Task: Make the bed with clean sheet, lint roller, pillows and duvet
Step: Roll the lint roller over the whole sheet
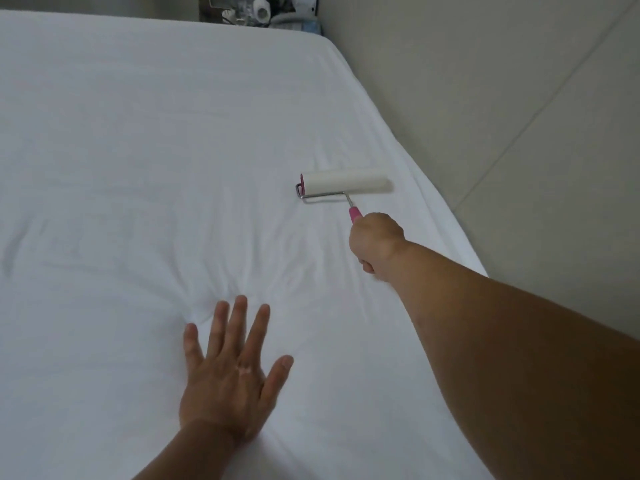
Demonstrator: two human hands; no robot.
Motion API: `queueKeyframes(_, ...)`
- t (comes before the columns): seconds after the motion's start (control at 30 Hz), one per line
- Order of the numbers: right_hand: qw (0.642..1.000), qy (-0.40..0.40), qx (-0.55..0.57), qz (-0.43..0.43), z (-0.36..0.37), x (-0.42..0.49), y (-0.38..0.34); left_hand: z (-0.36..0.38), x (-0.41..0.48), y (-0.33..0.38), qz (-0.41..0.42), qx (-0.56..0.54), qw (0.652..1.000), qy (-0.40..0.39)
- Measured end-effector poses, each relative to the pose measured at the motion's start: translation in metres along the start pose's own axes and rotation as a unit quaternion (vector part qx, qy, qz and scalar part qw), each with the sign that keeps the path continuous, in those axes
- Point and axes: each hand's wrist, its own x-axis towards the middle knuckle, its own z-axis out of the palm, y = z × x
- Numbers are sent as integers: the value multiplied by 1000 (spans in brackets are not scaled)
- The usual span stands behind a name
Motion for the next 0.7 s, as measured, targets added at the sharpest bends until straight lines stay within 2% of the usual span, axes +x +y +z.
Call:
queueKeyframes(0.1, 995, -8, 60, 76, 11, 6, -5, 2, 1, 0, 0, -1, 1000, -1)
queueKeyframes(0.17, 995, -16, 44, 89, 11, 7, -3, 3, 2, 0, 0, 0, 1000, 2)
queueKeyframes(0.33, 995, -32, -78, -47, 6, -12, 19, 3, 1, 0, 0, -2, 1000, 1)
queueKeyframes(0.4, 993, -33, -100, -47, 8, -21, 28, 3, 1, 1, -4, 2, 1000, 3)
queueKeyframes(0.53, 987, -61, -147, 22, 15, -33, 45, 3, 1, 1, -15, 7, 1000, 4)
queueKeyframes(0.7, 979, -68, -189, -41, 15, -65, 71, -2, 1, 2, -21, 7, 1000, 0)
